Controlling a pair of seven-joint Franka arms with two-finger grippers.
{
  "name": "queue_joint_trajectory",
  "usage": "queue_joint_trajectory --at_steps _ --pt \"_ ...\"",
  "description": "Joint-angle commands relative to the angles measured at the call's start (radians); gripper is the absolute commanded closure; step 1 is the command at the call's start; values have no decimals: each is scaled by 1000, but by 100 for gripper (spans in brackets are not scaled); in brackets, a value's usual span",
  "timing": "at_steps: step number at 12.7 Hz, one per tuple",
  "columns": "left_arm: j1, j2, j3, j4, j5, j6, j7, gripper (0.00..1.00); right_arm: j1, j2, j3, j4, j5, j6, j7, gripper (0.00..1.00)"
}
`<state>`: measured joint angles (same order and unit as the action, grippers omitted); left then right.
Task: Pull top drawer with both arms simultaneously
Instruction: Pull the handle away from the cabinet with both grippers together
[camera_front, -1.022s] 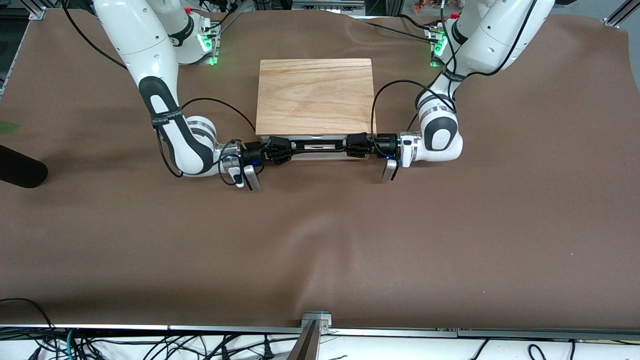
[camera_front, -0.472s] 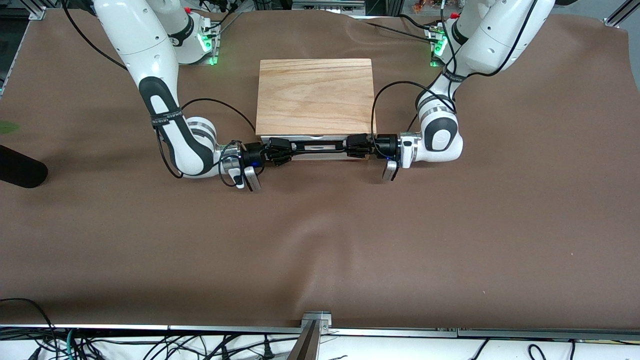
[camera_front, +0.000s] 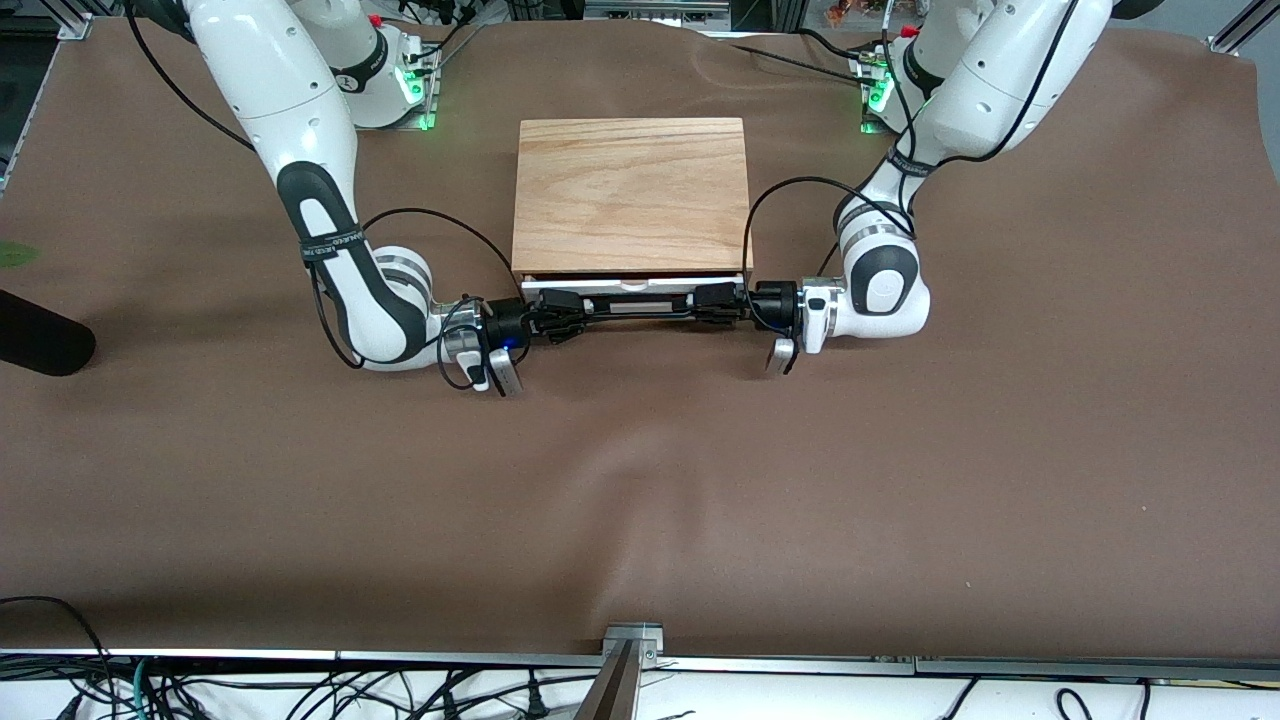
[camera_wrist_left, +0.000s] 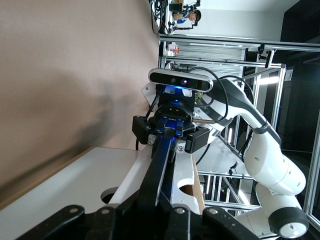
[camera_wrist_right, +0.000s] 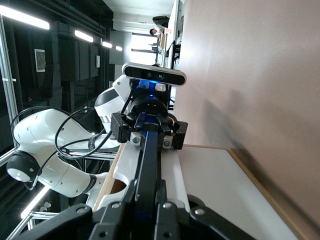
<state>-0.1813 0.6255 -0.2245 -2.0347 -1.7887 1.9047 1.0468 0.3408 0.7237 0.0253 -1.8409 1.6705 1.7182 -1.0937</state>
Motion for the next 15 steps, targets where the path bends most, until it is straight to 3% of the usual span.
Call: queue_joint_trajectory --at_steps 1,5,15 --pt "-1 33 20 -10 64 40 -57 100 -58 19 -5 144 54 14 100 92" --pt "-1 54 47 68 149 40 -159 100 -72 51 -5 207 52 18 150 92" --pt "10 112 73 194 134 40 -208 100 -78 132 -36 341 51 21 210 92"
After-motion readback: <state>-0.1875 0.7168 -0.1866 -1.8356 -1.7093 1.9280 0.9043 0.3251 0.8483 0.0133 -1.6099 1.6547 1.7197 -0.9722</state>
